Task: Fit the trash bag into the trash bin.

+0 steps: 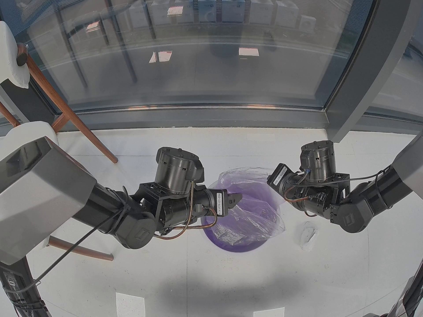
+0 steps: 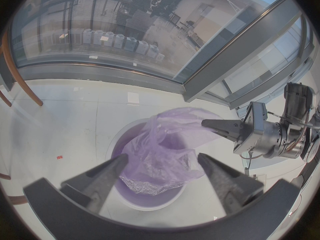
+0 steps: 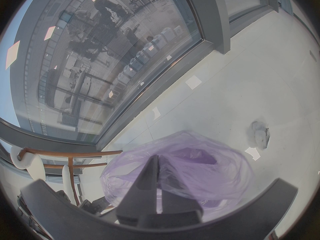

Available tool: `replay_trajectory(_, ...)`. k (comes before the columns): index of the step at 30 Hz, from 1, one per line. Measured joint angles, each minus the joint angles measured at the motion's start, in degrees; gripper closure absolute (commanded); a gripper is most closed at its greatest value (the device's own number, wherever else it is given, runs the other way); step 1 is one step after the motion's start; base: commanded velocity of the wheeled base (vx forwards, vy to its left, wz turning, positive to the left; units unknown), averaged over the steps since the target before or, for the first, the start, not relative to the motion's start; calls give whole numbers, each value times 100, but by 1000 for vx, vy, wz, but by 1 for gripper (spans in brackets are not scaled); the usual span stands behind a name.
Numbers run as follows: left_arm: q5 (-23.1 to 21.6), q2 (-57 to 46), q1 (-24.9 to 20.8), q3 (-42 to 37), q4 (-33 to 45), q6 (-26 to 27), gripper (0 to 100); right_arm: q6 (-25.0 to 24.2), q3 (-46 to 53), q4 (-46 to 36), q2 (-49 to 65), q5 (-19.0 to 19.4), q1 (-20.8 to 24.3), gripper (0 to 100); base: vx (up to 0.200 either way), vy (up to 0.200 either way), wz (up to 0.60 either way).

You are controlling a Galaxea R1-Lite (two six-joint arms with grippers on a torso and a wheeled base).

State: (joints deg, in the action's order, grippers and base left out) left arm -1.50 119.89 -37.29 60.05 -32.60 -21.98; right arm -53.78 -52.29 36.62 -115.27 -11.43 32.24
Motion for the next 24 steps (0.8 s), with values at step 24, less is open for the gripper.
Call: replay_trajectory(24, -184, -267, 629, -1242, -818, -508, 100, 1765, 1517, 1431, 362, 1389, -1281, 100, 0, 0, 0)
